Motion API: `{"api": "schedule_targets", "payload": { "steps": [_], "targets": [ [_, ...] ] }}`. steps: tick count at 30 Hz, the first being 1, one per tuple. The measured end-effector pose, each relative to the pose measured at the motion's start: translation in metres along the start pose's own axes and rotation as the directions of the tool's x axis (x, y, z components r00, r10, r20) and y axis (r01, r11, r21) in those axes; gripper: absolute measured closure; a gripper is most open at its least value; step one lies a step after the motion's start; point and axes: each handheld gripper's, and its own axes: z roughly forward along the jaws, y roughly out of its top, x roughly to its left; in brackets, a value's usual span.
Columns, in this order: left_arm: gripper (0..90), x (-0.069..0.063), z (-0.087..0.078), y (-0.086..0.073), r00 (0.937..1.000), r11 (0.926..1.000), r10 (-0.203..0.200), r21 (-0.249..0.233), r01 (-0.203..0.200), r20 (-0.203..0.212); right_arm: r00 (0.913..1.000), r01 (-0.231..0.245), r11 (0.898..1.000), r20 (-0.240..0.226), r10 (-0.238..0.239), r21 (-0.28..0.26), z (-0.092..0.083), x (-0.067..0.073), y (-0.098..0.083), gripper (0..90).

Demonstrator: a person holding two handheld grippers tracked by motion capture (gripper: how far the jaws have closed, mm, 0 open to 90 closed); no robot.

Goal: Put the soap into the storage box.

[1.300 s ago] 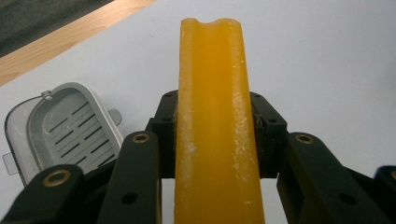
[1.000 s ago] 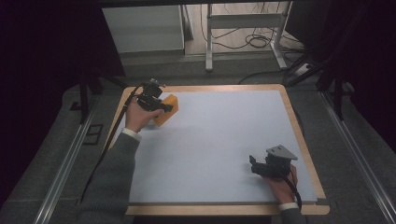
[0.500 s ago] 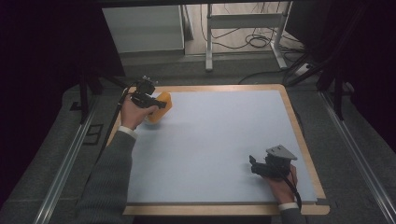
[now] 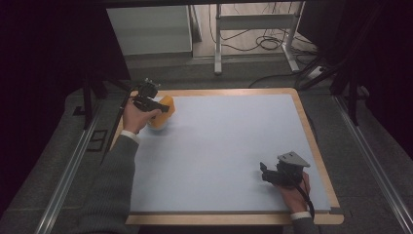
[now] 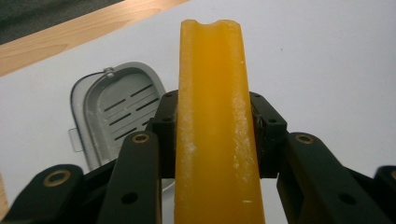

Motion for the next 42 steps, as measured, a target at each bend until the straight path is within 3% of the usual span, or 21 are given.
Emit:
{"api": "schedule_targets", "payload": {
  "steps": [8,10,23,32,42],
  "targets": [
    [61.4,0.012,0.001,0.001,0.999,0.9991,-0.039,-0.014,0.039,-0.02,1.0,0.0,1.0,0.002,0.0,-0.001,0.0,0.0,0.0,5.8],
    [61.4,0.015,0.005,0.0,0.9977,0.9987,-0.052,-0.007,0.051,-0.045,1.0,0.0,1.0,0.002,0.0,-0.001,0.0,0.0,0.0,5.8],
    [61.4,0.034,0.016,0.004,0.9892,0.9895,-0.138,-0.049,0.136,-0.047,1.0,-0.005,1.0,-0.001,0.005,-0.002,0.0,0.0,0.0,5.8],
    [61.4,0.045,0.036,0.001,0.9806,0.9813,-0.189,-0.048,0.186,-0.052,1.0,-0.004,1.0,-0.001,0.004,-0.001,0.0,0.0,0.0,5.8],
    [61.3,0.047,0.054,-0.001,0.9764,0.9785,-0.205,-0.034,0.204,-0.067,1.0,-0.003,1.0,0.001,0.003,0.0,0.0,0.0,0.0,5.8]
  ]
}}
